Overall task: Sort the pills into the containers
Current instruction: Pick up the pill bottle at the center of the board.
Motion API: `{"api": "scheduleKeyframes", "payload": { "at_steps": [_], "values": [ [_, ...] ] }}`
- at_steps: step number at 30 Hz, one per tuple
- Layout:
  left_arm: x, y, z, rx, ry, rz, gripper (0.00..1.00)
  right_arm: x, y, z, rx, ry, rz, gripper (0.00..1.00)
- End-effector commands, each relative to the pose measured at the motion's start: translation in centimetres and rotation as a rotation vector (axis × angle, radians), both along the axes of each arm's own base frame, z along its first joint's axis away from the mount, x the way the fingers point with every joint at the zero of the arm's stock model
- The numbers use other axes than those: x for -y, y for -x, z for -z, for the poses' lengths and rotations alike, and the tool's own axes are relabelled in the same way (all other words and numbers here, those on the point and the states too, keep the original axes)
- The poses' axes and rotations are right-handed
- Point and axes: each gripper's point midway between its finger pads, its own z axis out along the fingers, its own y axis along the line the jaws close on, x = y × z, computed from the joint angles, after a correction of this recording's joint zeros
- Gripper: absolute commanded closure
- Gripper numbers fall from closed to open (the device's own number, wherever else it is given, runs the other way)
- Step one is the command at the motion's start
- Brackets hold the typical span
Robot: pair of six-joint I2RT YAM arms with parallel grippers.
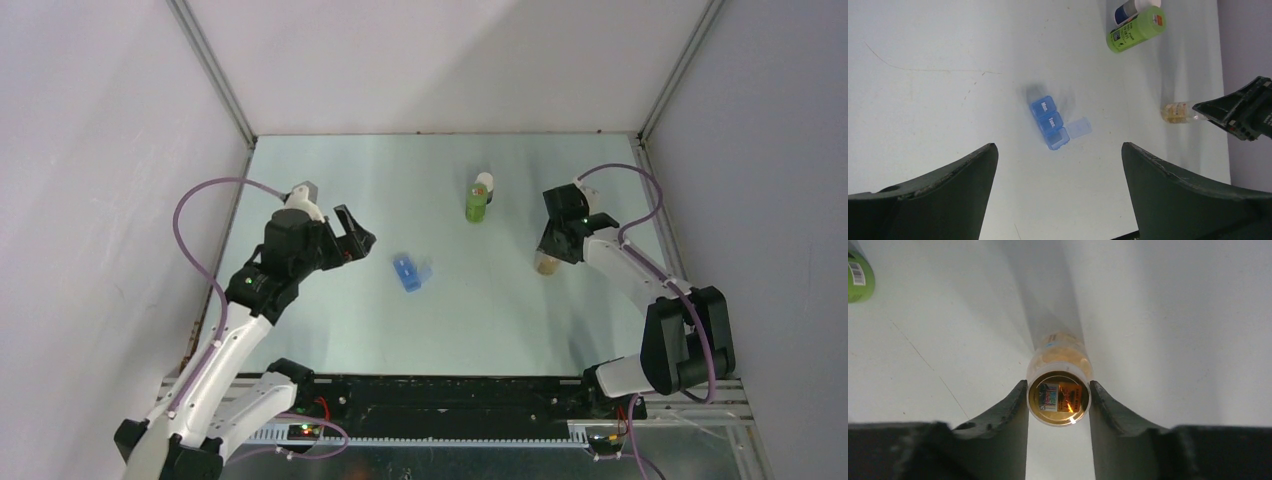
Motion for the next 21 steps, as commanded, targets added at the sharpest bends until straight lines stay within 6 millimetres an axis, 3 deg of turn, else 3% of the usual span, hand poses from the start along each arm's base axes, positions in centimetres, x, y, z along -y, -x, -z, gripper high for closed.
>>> {"api": "scheduleKeyframes", "payload": {
  "at_steps": [1,5,8,12,15,17,19,20,21],
  "values": [
    [-0.6,-1.5,-2.8,0.111,-0.046,-0.010,0.01,-0.3,-0.3,-1.8,0.019,-0.010,0.009,0.67],
    [-0.4,-2.5,-3.7,0.142,-0.058,-0.005,0.01,-0.7,-0.1,-3.7,0.044,-0.024,-0.028,0.73],
    [1.1,-2.9,-4.2,0.172,-0.028,0.063,0.01,-1.6,0.2,-6.0,0.087,-0.045,-0.093,0.73],
    [4.7,-2.8,-5.2,0.268,0.017,0.241,0.01,-5.2,1.7,-9.1,0.151,-0.175,-0.260,0.72],
    [7.0,-3.8,-7.9,0.385,0.063,0.308,0.01,-7.2,3.1,-11.4,0.182,-0.268,-0.359,0.72],
    [9.5,-4.1,-8.7,0.438,0.086,0.420,0.01,-9.1,4.6,-13.0,0.195,-0.359,-0.463,0.71],
    [12.4,-3.2,-9.4,0.518,0.083,0.578,0.01,-10.3,5.8,-14.3,0.215,-0.420,-0.533,0.71],
    [14.2,-1.8,-9.6,0.546,0.088,0.683,0.01,-10.7,6.3,-14.8,0.218,-0.445,-0.559,0.70],
    [15.0,-1.6,-9.0,0.585,0.031,0.754,0.02,-11.6,7.2,-15.7,0.223,-0.499,-0.605,0.70]
  ]
}}
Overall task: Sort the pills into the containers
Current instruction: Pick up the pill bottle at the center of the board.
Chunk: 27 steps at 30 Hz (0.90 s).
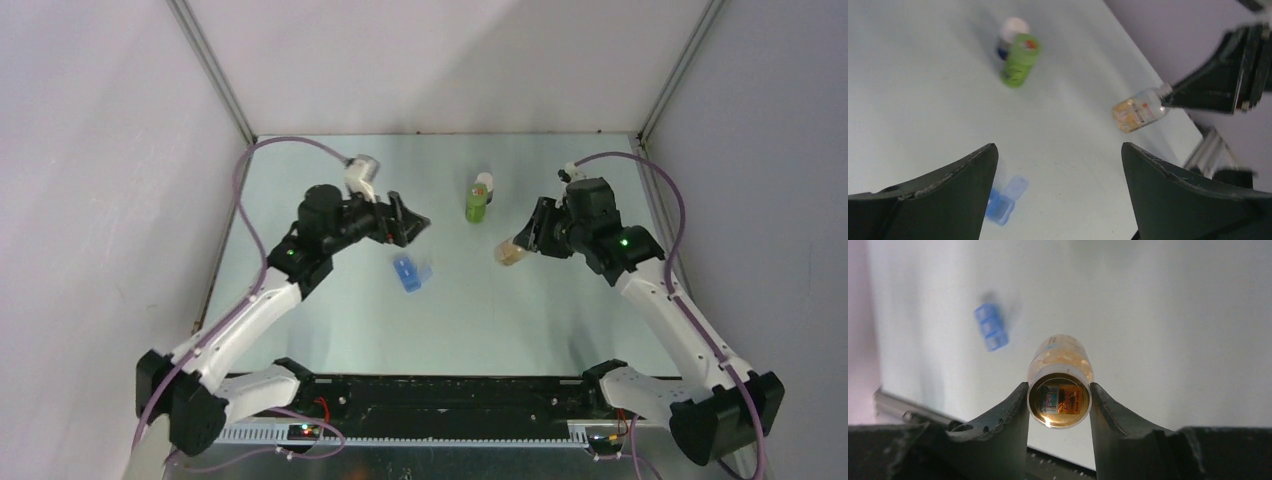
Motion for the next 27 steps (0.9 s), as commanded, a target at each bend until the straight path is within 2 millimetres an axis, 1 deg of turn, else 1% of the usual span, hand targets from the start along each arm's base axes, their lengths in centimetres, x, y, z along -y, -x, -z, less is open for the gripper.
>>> {"api": "scheduleKeyframes", "payload": {
  "at_steps": [1,2,3,4,5,6,7,8,9,10,11,12,13,14,15,17,18,20,21,23,27],
  "values": [
    [7.0,3.6,-4.4,0.327,-0.023,0.446,0.02,-4.2,3.4,-4.8,0.047,-0.199,-0.248,0.70],
    [7.6,3.9,-3.2,0.348,-0.079,0.515,0.01,-4.8,4.1,-5.8,0.062,-0.233,-0.280,0.69],
    [8.4,5.5,-3.6,0.351,-0.082,0.622,0.01,-5.4,4.4,-6.5,0.084,-0.248,-0.304,0.69],
    [9.0,5.4,-2.9,0.371,-0.116,0.679,0.01,-5.7,4.8,-7.3,0.108,-0.260,-0.317,0.69],
    [9.5,6.3,-3.7,0.380,-0.108,0.747,0.02,-6.4,5.2,-7.9,0.129,-0.272,-0.348,0.69],
    [10.4,6.4,-4.0,0.393,-0.099,0.809,0.02,-7.1,5.6,-8.4,0.145,-0.287,-0.378,0.69],
    [10.8,6.7,-3.8,0.381,-0.093,0.843,0.03,-7.4,5.9,-8.6,0.156,-0.288,-0.399,0.69],
    [11.6,7.3,-3.6,0.380,-0.080,0.917,0.03,-7.8,6.2,-8.8,0.160,-0.289,-0.422,0.69],
    [11.7,7.7,-3.0,0.355,-0.084,0.948,0.04,-7.9,6.2,-8.8,0.168,-0.283,-0.430,0.69],
    [12.4,7.9,-2.4,0.366,-0.098,0.987,0.04,-8.0,6.3,-8.9,0.173,-0.282,-0.438,0.69],
    [12.6,8.0,-1.1,0.341,-0.123,1.012,0.05,-8.0,6.2,-8.9,0.178,-0.278,-0.452,0.68],
    [12.9,8.8,-0.7,0.317,-0.135,1.037,0.04,-8.0,6.1,-9.3,0.186,-0.278,-0.457,0.68],
    [13.2,8.7,0.1,0.311,-0.155,1.052,0.05,-8.2,6.1,-9.2,0.182,-0.276,-0.473,0.68],
    [13.6,9.1,0.5,0.295,-0.165,1.063,0.05,-8.4,6.1,-9.7,0.190,-0.275,-0.486,0.68],
    [13.9,8.9,1.1,0.266,-0.175,1.050,0.08,-8.6,6.1,-9.6,0.189,-0.270,-0.505,0.68],
    [14.3,9.0,1.4,0.234,-0.165,1.043,0.11,-9.0,6.2,-10.2,0.202,-0.274,-0.535,0.67],
    [14.6,8.9,1.3,0.243,-0.152,1.037,0.12,-9.2,6.2,-10.6,0.213,-0.280,-0.548,0.67],
    [14.7,9.4,1.2,0.232,-0.123,1.041,0.11,-9.5,6.6,-11.3,0.231,-0.298,-0.580,0.67],
    [14.6,9.7,0.9,0.233,-0.114,1.042,0.11,-9.7,6.9,-11.5,0.234,-0.309,-0.598,0.67],
    [14.5,10.2,1.1,0.235,-0.116,1.033,0.11,-9.9,7.3,-11.9,0.237,-0.325,-0.623,0.66],
    [14.0,10.7,0.1,0.269,-0.112,1.012,0.17,-10.3,8.2,-12.6,0.245,-0.360,-0.669,0.66]
  ]
}}
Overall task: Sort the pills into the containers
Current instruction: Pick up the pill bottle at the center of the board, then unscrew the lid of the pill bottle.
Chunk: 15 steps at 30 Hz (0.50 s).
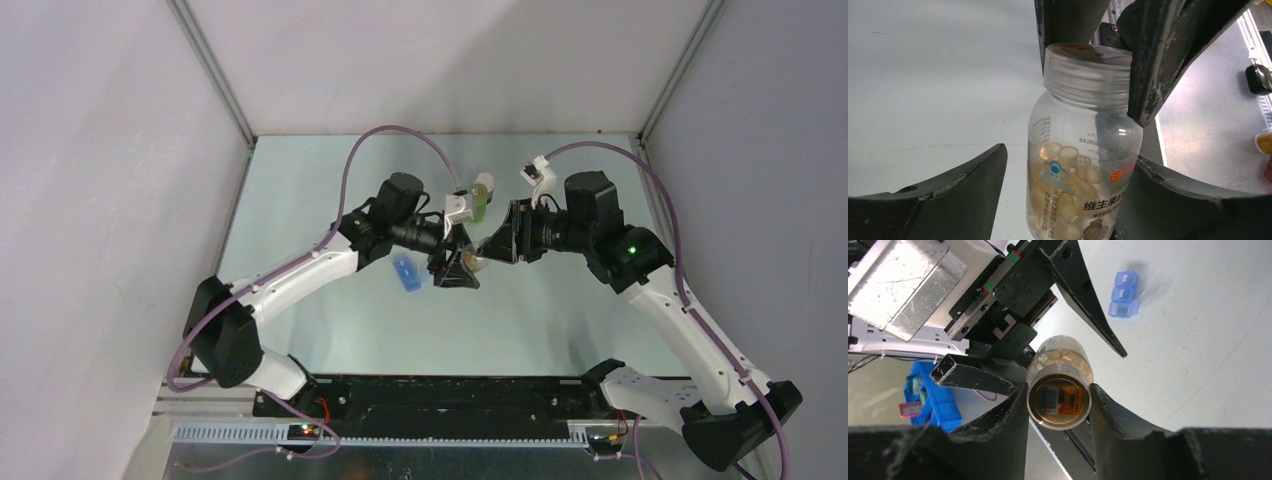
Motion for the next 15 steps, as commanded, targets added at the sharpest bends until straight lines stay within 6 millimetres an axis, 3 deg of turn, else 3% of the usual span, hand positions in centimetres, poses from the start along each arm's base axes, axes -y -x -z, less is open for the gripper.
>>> {"api": "scheduleKeyframes", "payload": {
  "at_steps": [1,4,11,13,15],
  "values": [
    [-0.4,1.1,-4.0,0.080,0.097,0.005,0.20,-1.0,1.2,-4.1,0.101,-0.100,-0.106,0.66],
    [-0.8,1.4,-4.9,0.105,0.115,0.002,0.26,-1.1,1.7,-4.8,0.118,-0.113,-0.132,0.66],
    [-1.4,2.2,-7.4,0.152,0.172,0.003,0.19,-1.2,2.0,-5.9,0.171,-0.112,-0.181,0.65],
    [-1.5,2.3,-7.7,0.156,0.177,0.003,0.21,-1.3,2.3,-6.6,0.195,-0.129,-0.199,0.64],
    [-1.5,2.3,-7.8,0.136,0.168,-0.005,0.33,-1.5,2.7,-7.0,0.206,-0.144,-0.221,0.64]
  ]
}}
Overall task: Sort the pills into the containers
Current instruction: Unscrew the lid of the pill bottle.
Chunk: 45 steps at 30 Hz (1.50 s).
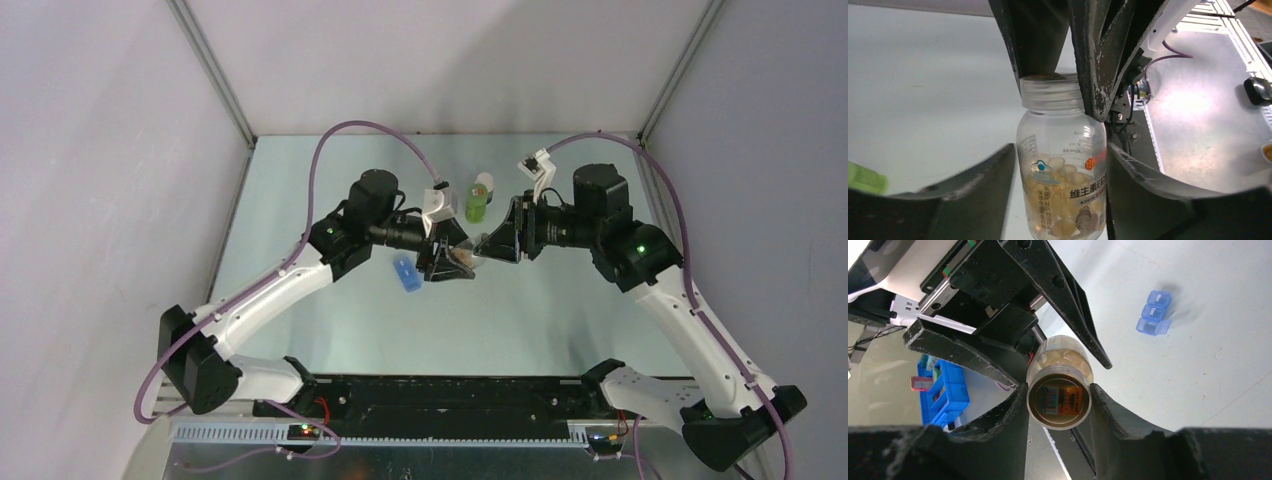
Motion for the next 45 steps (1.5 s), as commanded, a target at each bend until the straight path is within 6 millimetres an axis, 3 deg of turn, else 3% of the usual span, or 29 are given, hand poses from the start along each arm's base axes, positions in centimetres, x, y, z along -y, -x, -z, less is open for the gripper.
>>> {"api": "scheduleKeyframes", "payload": {
  "at_steps": [1,2,5,6,7,8,10,11,12,15,18,19,24,27,30,33,35,38,41,44,45],
  "values": [
    [0.0,0.3,-1.6,0.012,0.027,0.002,0.41,-0.4,1.1,-3.6,0.122,-0.073,-0.080,0.64],
    [-0.1,0.4,-1.6,0.004,0.017,0.005,0.46,-0.4,1.0,-3.6,0.125,-0.074,-0.079,0.63],
    [0.0,0.1,-1.4,0.015,0.006,-0.001,0.75,-0.5,0.4,-3.2,0.123,-0.059,-0.062,0.61],
    [0.0,-0.1,-1.5,0.023,0.010,-0.009,0.87,-0.4,0.2,-3.1,0.121,-0.052,-0.052,0.52],
    [0.0,-0.5,-1.7,0.036,0.015,-0.039,0.90,-0.3,-0.5,-2.9,0.126,-0.039,-0.011,0.43],
    [0.0,-1.0,-1.8,0.053,0.030,-0.060,0.97,-0.1,-0.9,-2.9,0.121,-0.036,0.030,0.22],
    [-0.1,-2.1,-2.3,0.071,0.063,-0.141,1.00,0.5,-2.6,-2.9,0.140,-0.034,0.172,0.04],
    [-0.3,-2.7,-2.6,0.061,0.076,-0.197,1.00,0.6,-3.6,-3.5,0.174,-0.049,0.247,0.02],
    [-0.2,-3.1,-3.0,0.072,0.108,-0.224,1.00,0.2,-3.3,-3.2,0.146,-0.074,0.275,0.01],
    [-0.5,-4.6,-3.9,0.027,0.172,-0.353,1.00,0.2,-5.3,-3.7,0.162,-0.129,0.456,0.05],
    [-0.7,-5.5,-4.2,-0.020,0.214,-0.427,1.00,-0.2,-6.8,-2.6,0.111,-0.136,0.581,0.22],
    [-0.7,-5.6,-4.2,-0.027,0.222,-0.436,1.00,-0.7,-7.2,-2.5,0.105,-0.141,0.587,0.28],
    [-1.2,-6.0,-4.3,-0.065,0.249,-0.492,1.00,-1.6,-8.1,-2.0,0.091,-0.159,0.639,0.35],
    [-1.3,-6.0,-3.9,-0.073,0.253,-0.499,1.00,-1.9,-8.5,-2.1,0.096,-0.192,0.643,0.45],
    [-1.3,-5.9,-3.6,-0.086,0.254,-0.495,1.00,-2.4,-8.2,-2.5,0.115,-0.217,0.610,0.38],
    [-1.2,-5.8,-3.4,-0.098,0.249,-0.496,1.00,-2.4,-8.0,-2.4,0.114,-0.216,0.603,0.23],
    [-1.2,-5.8,-3.3,-0.102,0.250,-0.495,1.00,-2.3,-8.0,-2.4,0.109,-0.220,0.609,0.21],
    [-1.3,-5.6,-3.3,-0.104,0.253,-0.493,1.00,-2.0,-8.2,-2.4,0.103,-0.226,0.617,0.28],
    [-1.3,-5.4,-3.2,-0.107,0.249,-0.483,1.00,-2.0,-8.1,-2.6,0.100,-0.231,0.597,0.43],
    [-1.4,-5.3,-2.8,-0.110,0.241,-0.481,1.00,-1.7,-8.0,-2.6,0.103,-0.225,0.593,0.43],
    [-1.4,-5.3,-2.8,-0.109,0.239,-0.483,1.00,-1.7,-8.0,-2.6,0.106,-0.225,0.591,0.36]
  ]
}}
